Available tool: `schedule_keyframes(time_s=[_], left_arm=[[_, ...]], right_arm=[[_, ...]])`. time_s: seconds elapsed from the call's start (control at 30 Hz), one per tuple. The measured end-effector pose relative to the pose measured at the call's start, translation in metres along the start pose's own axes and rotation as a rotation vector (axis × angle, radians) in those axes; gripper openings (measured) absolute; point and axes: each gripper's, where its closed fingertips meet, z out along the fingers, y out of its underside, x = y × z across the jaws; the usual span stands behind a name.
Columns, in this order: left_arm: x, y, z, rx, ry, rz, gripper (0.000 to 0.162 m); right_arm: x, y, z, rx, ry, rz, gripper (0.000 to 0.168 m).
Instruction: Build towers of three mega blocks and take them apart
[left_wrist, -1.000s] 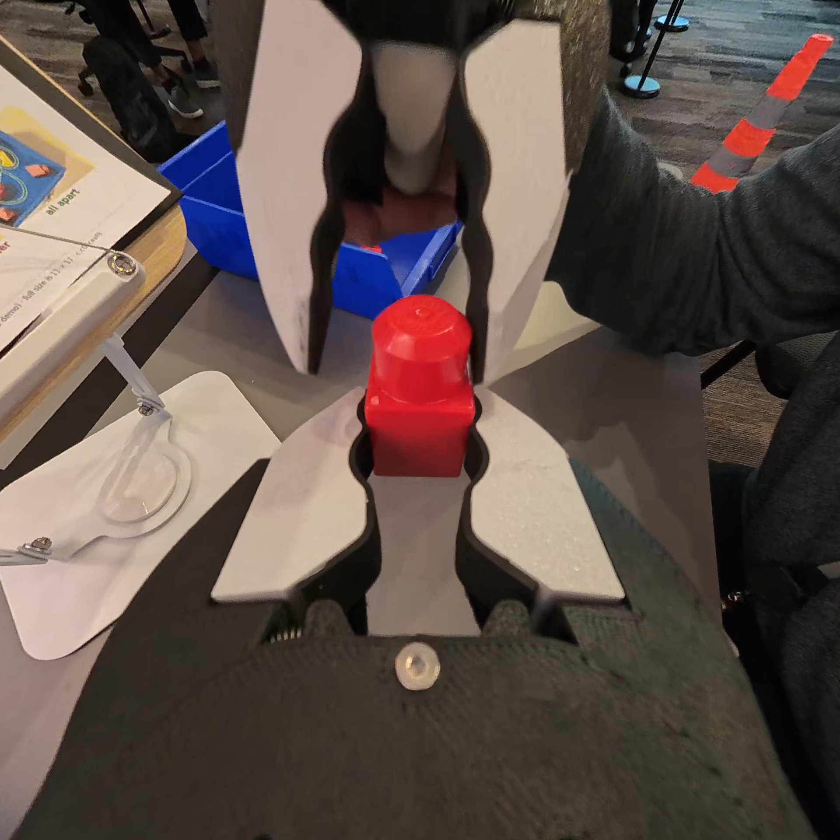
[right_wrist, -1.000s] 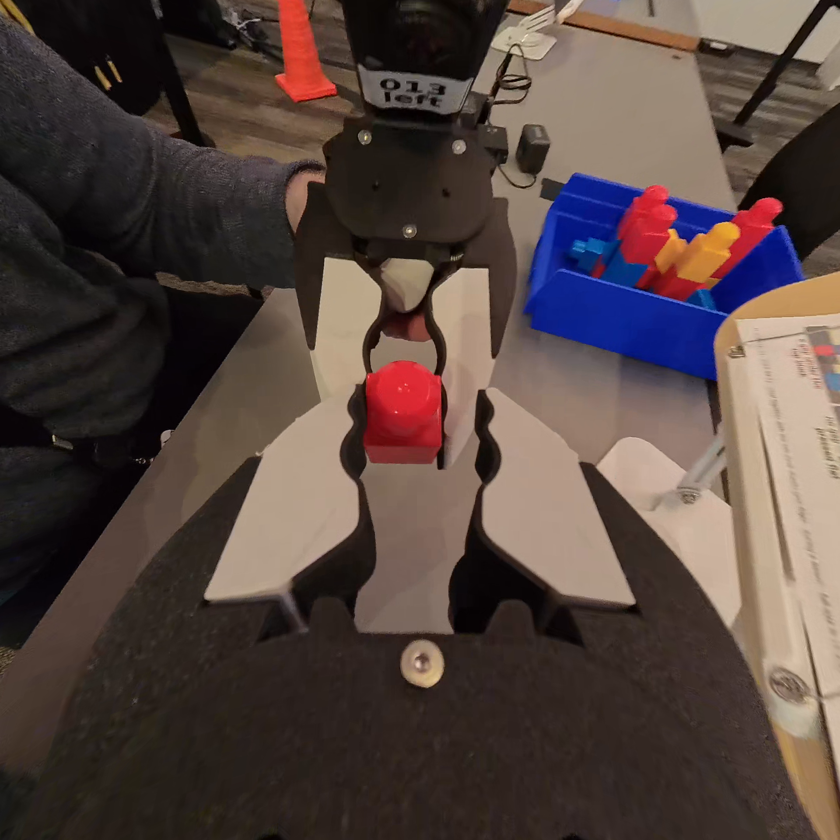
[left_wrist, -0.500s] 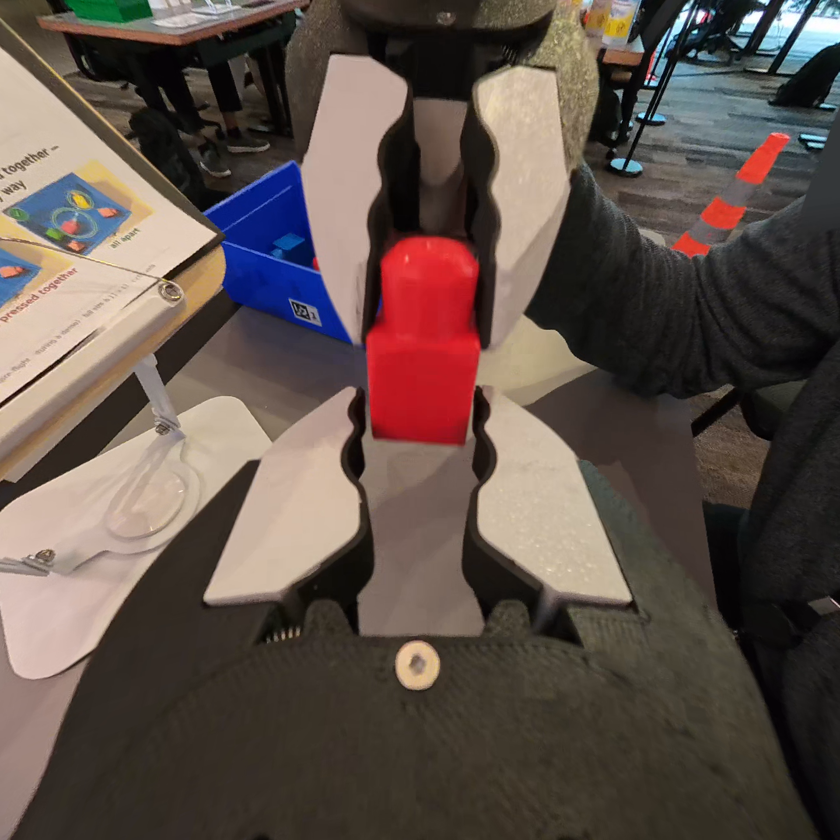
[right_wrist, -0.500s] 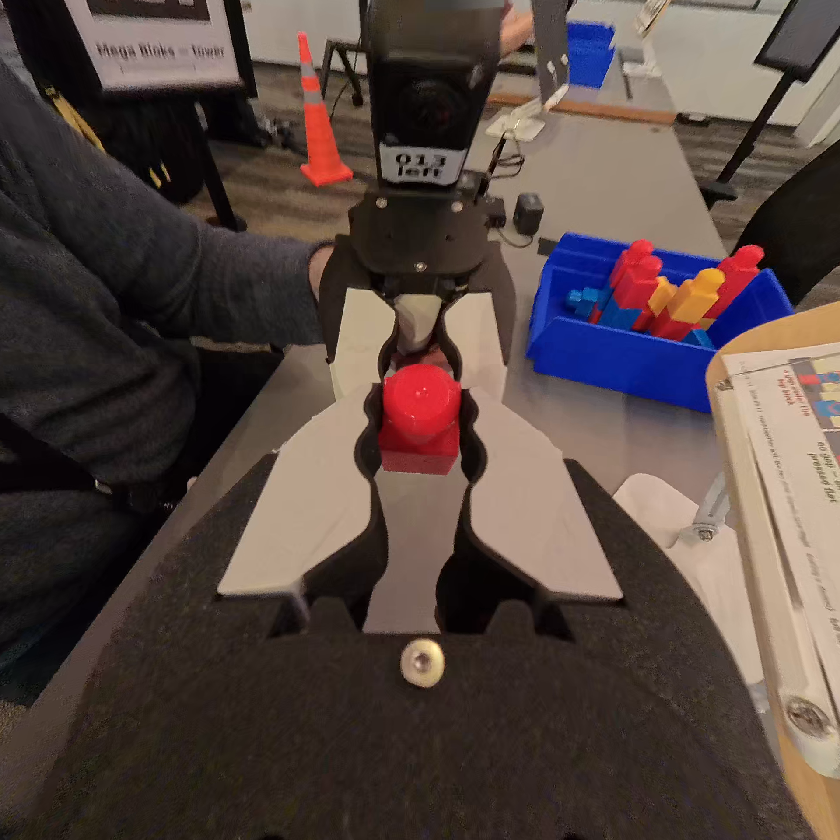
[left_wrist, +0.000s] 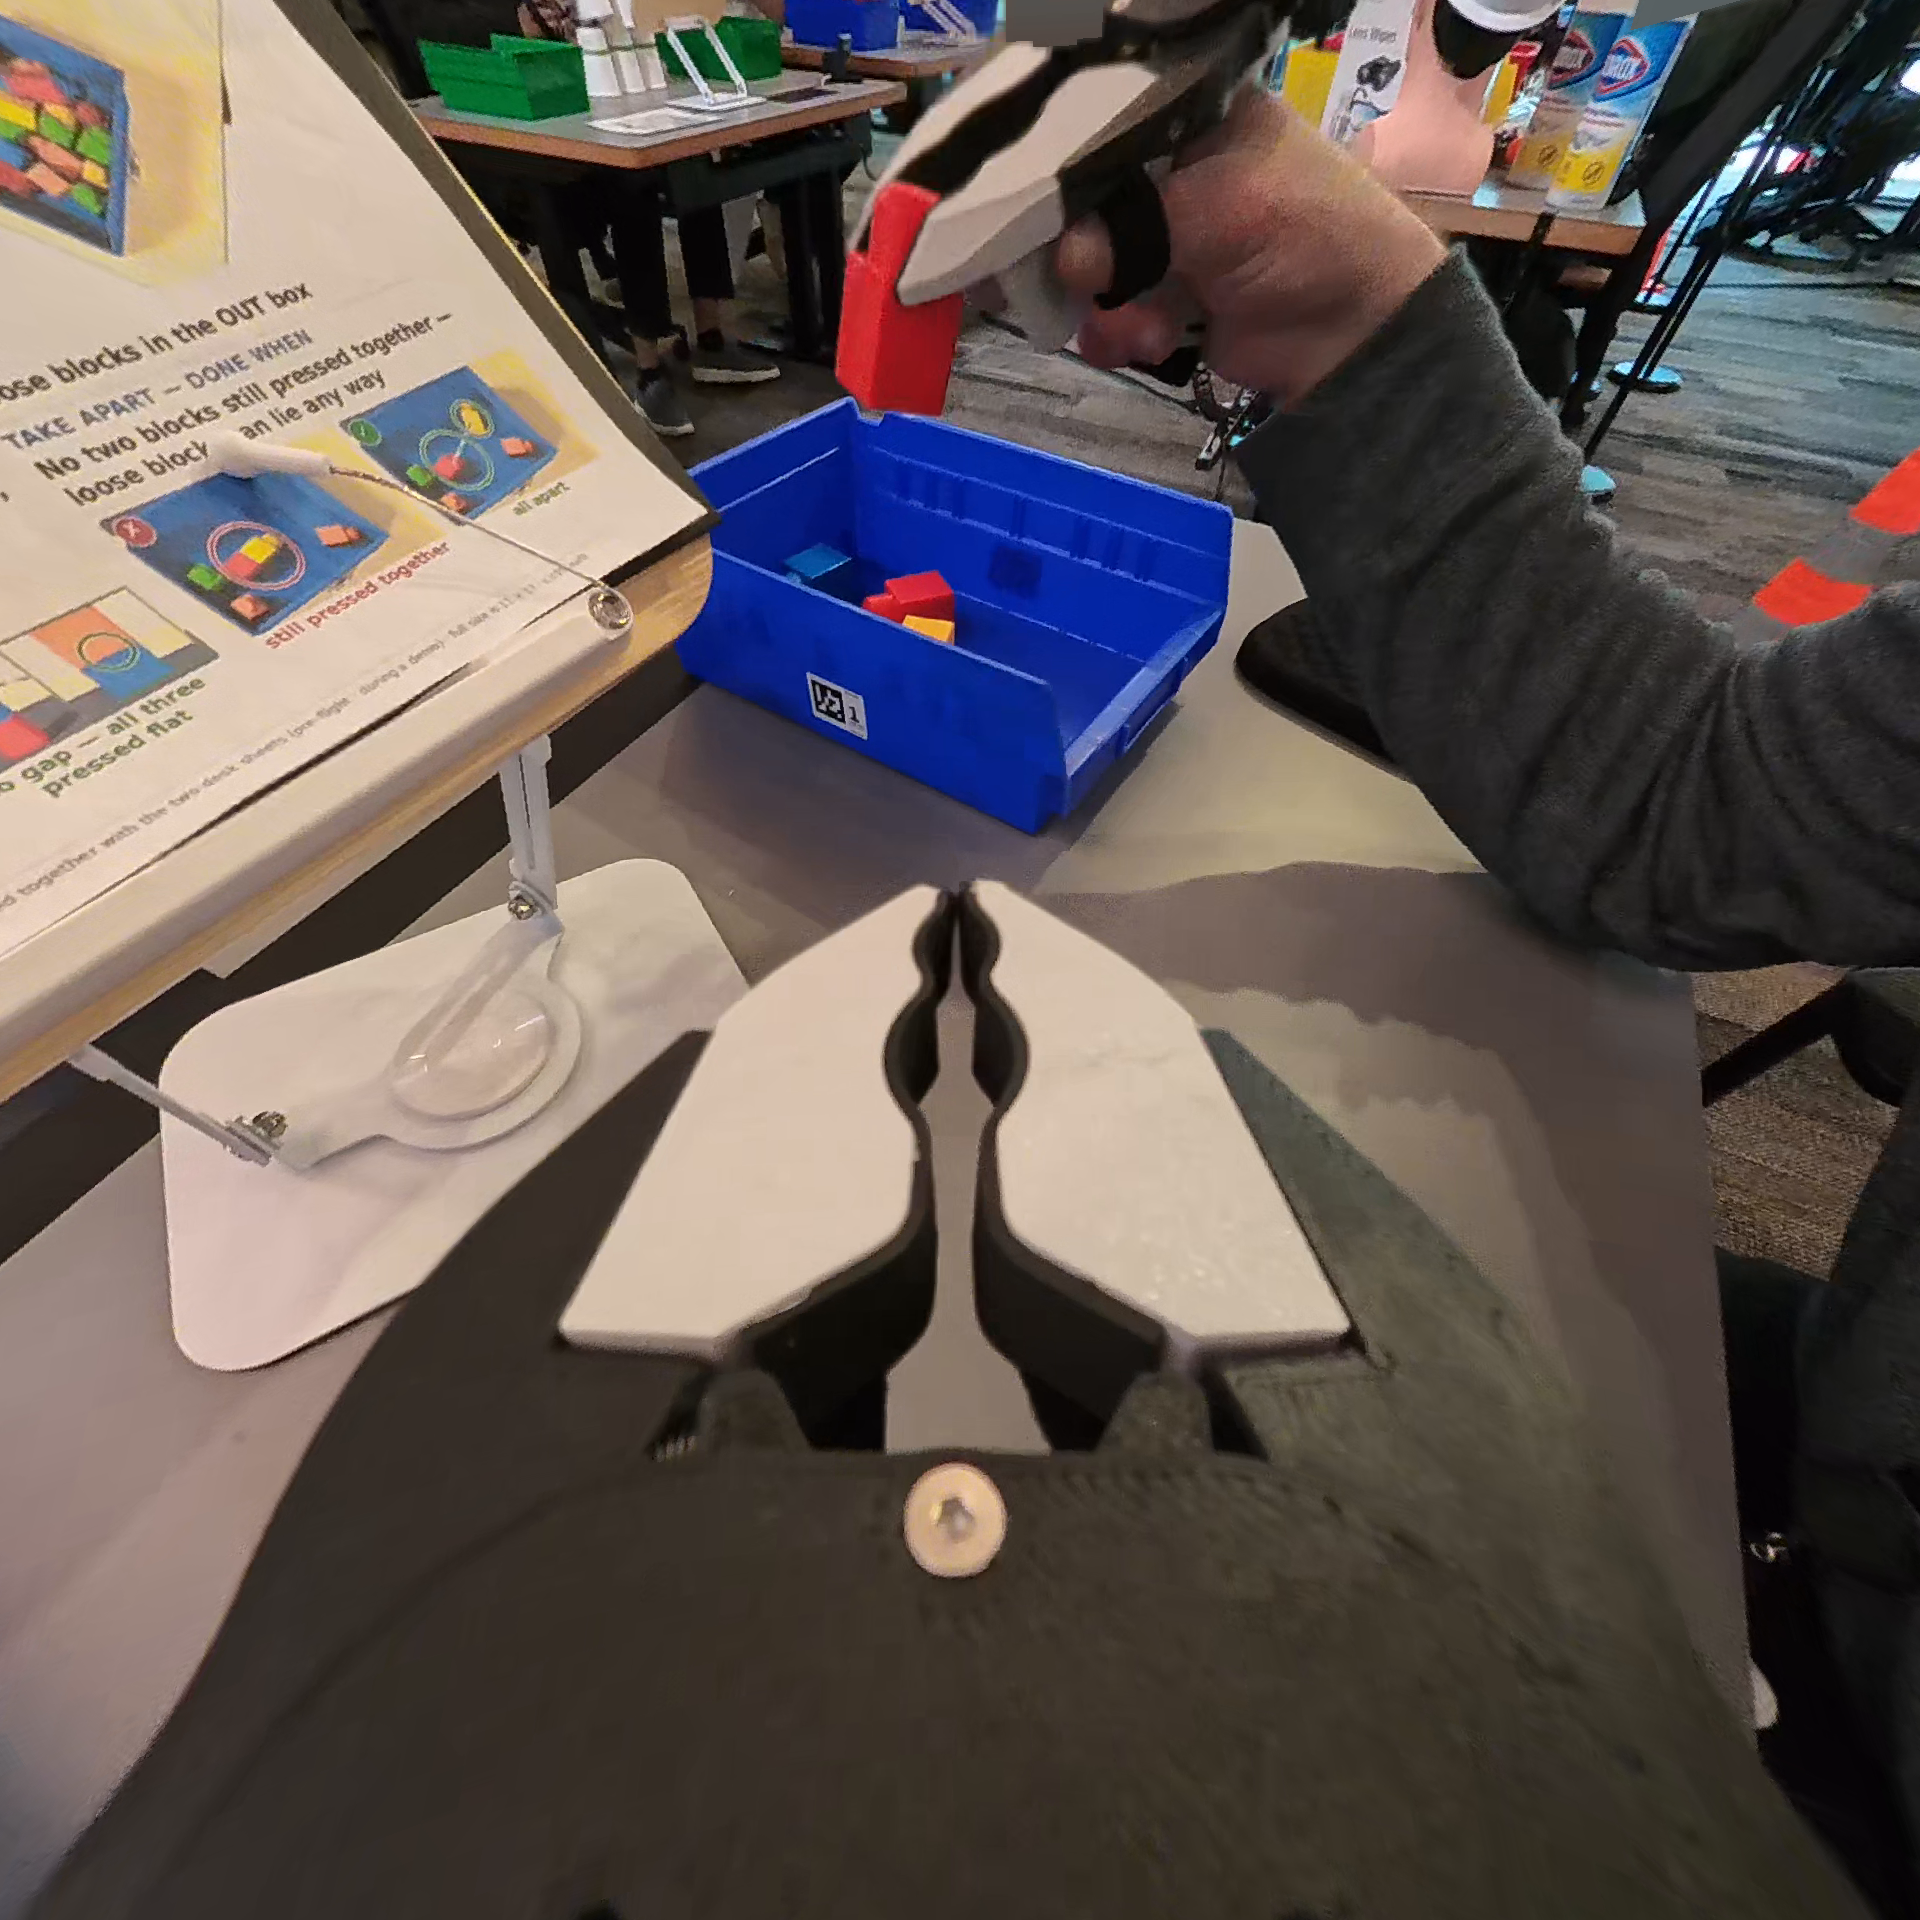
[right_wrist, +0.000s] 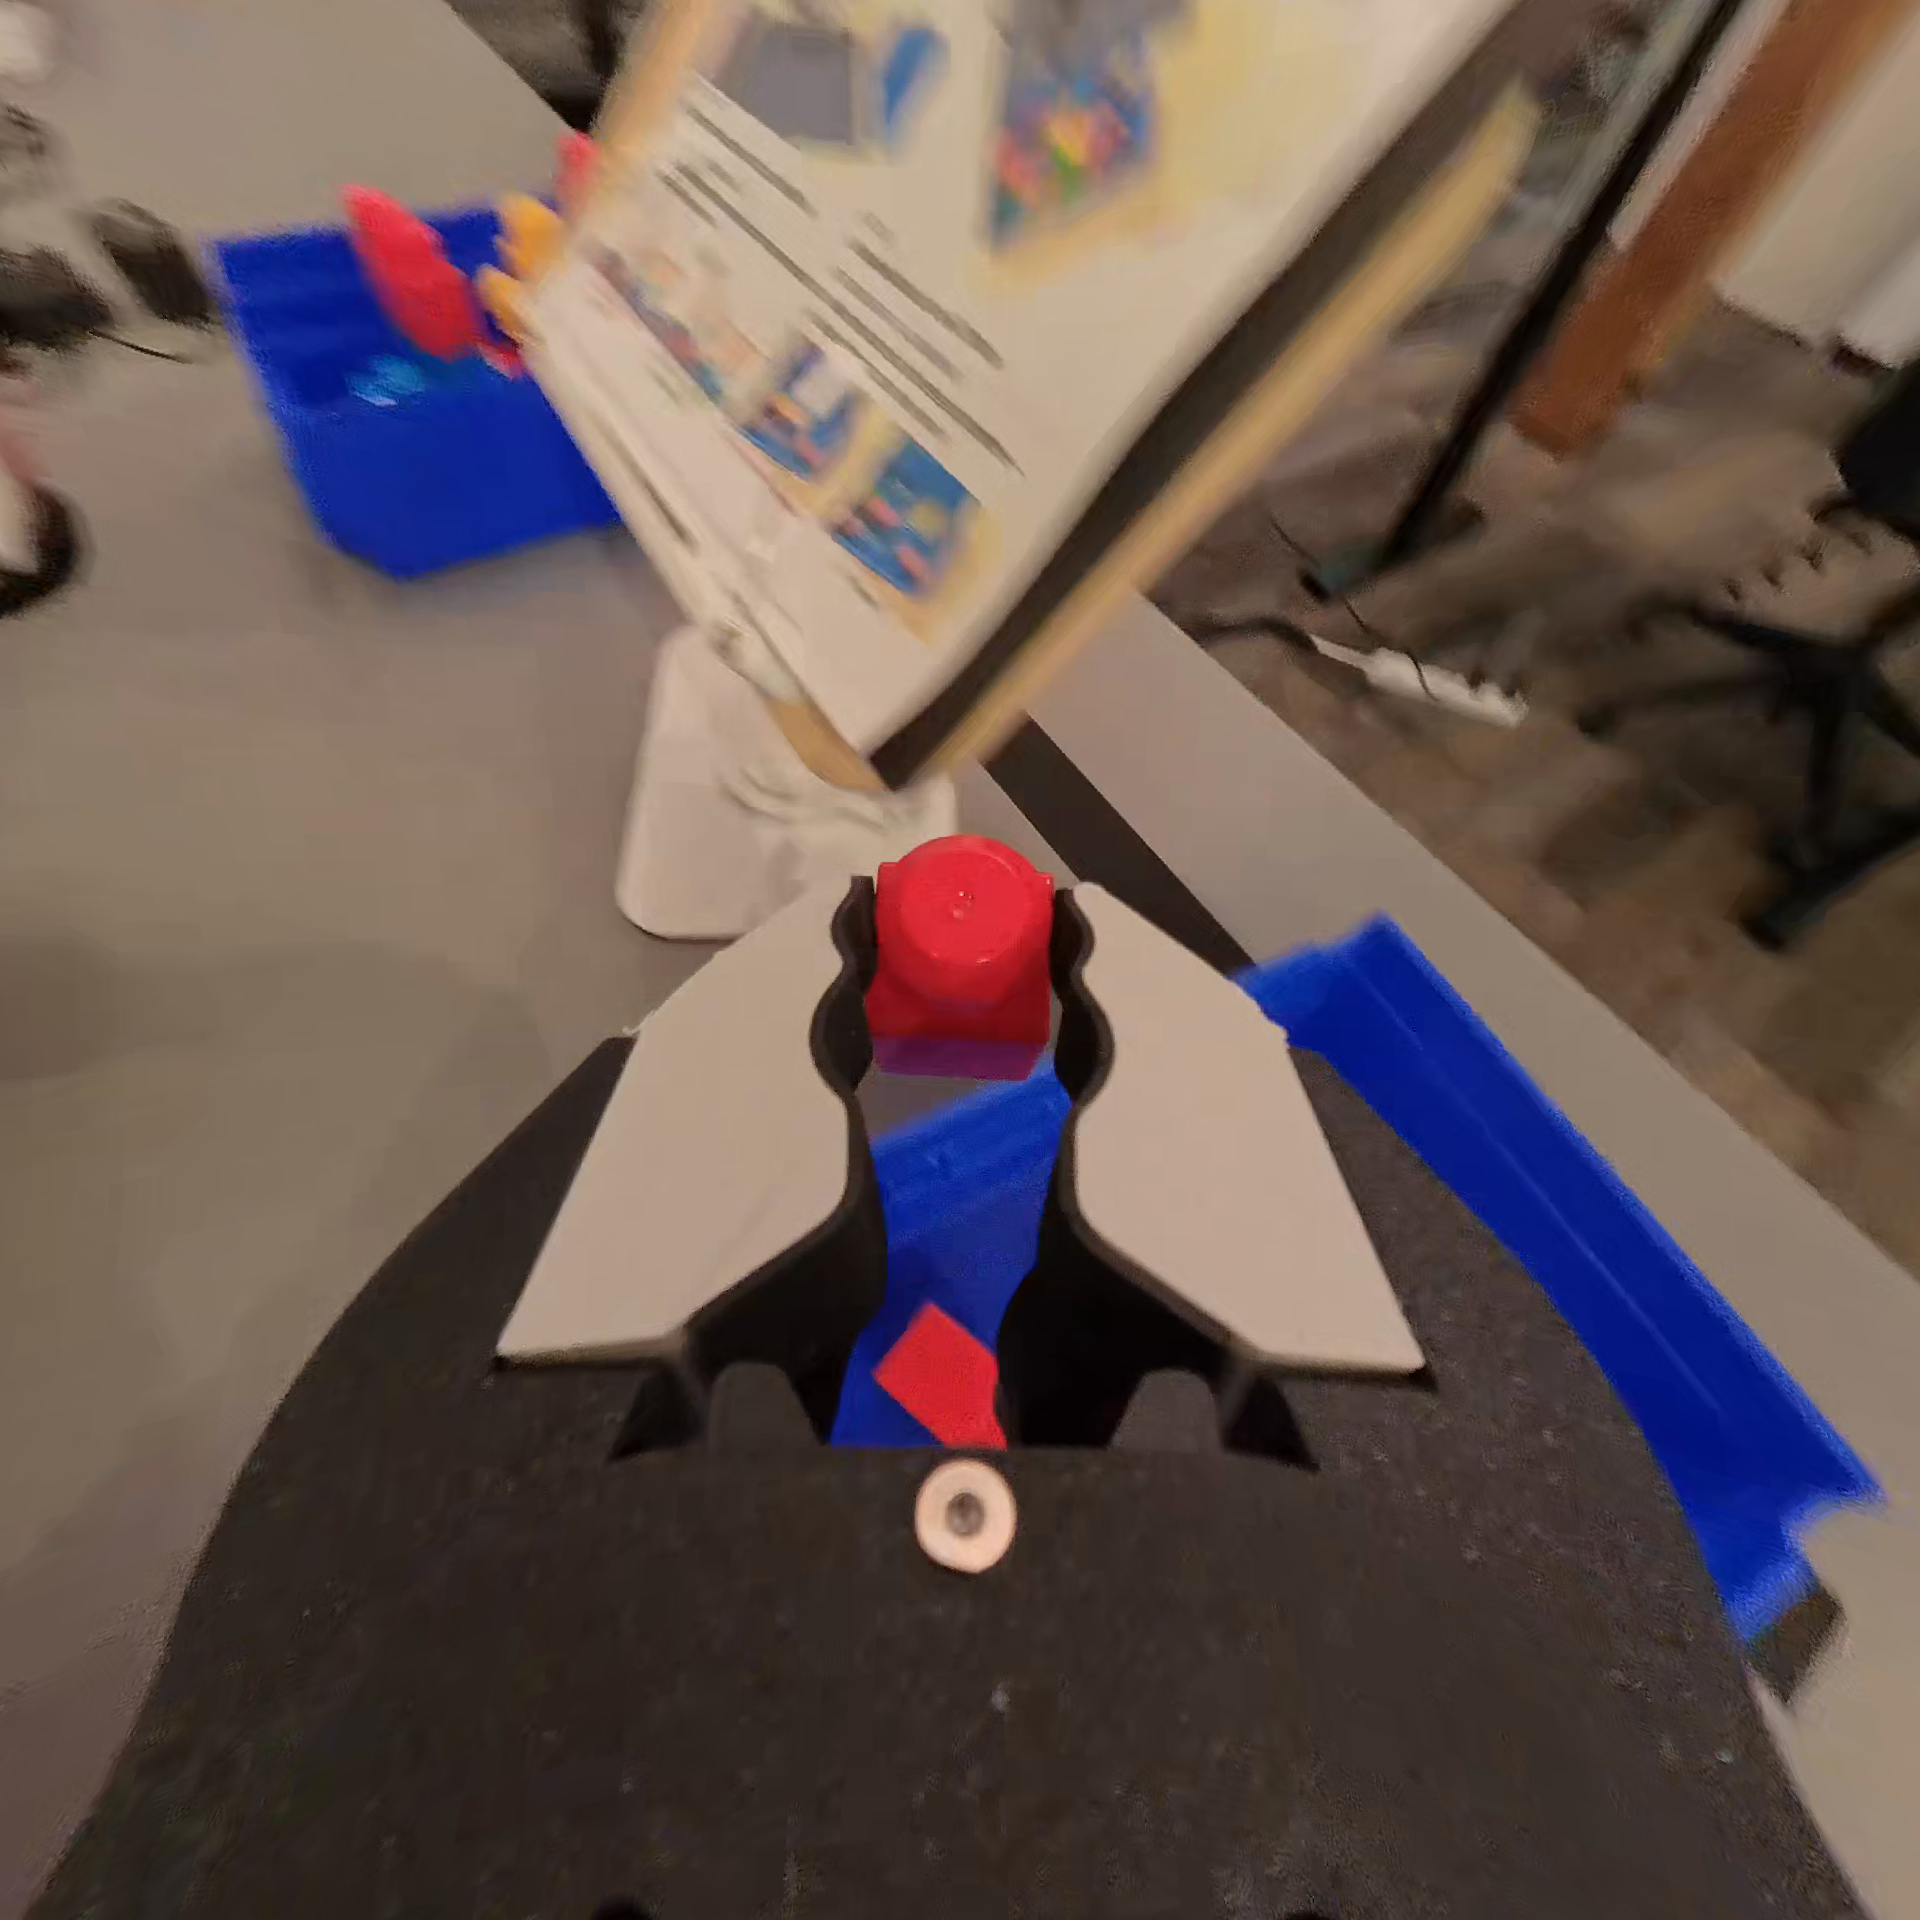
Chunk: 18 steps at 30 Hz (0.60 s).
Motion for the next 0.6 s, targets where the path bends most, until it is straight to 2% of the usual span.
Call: schedule_keyframes(time_s=[0.23,0.33,0.5,0.6], left_arm=[[-0.001,0.009,0.001,-0.031,-0.025,-0.004,0.0],[-0.002,0.012,-0.001,-0.048,-0.035,0.0,0.0],[-0.008,0.017,-0.006,-0.057,-0.063,-0.007,0.002],[-0.013,0.02,-0.011,-0.061,-0.091,-0.01,0.005]], right_arm=[[0.06,0.07,0.001,-0.135,0.089,0.232,0.032],[0.078,0.088,0.001,-0.192,0.172,0.29,0.046],[0.083,0.085,-0.003,-0.216,0.247,0.276,0.046],[0.073,0.071,-0.002,-0.175,0.21,0.248,0.044]])
